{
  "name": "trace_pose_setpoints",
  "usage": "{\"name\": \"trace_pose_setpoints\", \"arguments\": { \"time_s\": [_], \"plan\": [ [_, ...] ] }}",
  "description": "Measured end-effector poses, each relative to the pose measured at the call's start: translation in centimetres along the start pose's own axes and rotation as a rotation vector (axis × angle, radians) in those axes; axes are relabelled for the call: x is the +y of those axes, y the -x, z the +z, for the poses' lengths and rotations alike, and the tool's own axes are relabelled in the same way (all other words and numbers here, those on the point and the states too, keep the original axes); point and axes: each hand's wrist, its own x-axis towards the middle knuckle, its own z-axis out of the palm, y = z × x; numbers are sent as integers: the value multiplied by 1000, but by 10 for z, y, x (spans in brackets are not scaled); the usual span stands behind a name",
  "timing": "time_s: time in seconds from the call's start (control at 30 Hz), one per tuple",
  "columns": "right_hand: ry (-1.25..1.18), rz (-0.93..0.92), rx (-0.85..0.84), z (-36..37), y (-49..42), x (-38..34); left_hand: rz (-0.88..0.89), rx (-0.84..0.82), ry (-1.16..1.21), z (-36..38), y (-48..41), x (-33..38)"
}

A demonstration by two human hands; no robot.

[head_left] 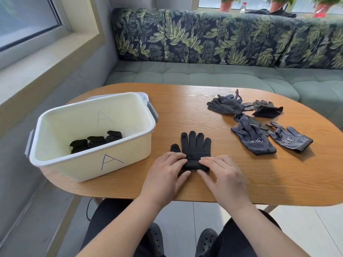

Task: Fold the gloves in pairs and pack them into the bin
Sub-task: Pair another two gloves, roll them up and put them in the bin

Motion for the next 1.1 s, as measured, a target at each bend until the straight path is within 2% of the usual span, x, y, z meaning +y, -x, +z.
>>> {"name": "trace_pose_setpoints", "arguments": {
  "time_s": [0.33,0.47,0.6,0.8,0.97,1.1],
  "plan": [
    [-126,82,-1,-10,-1,-5,-113,38,152,-10,1,5],
    [-313,225,-63,-14,-2,-3,-188,-6,202,-15,2,8],
    [-416,325,-87,-13,-5,-1,-123,13,160,-14,0,8],
    [-222,191,-44,-8,-6,1,-127,1,53,-2,-1,-1],
    [-93,147,0,-4,-3,0,-132,-51,-15,1,-2,-1],
    [22,108,4,-3,-2,-3,-22,-57,-27,-1,0,2]
  ]
}}
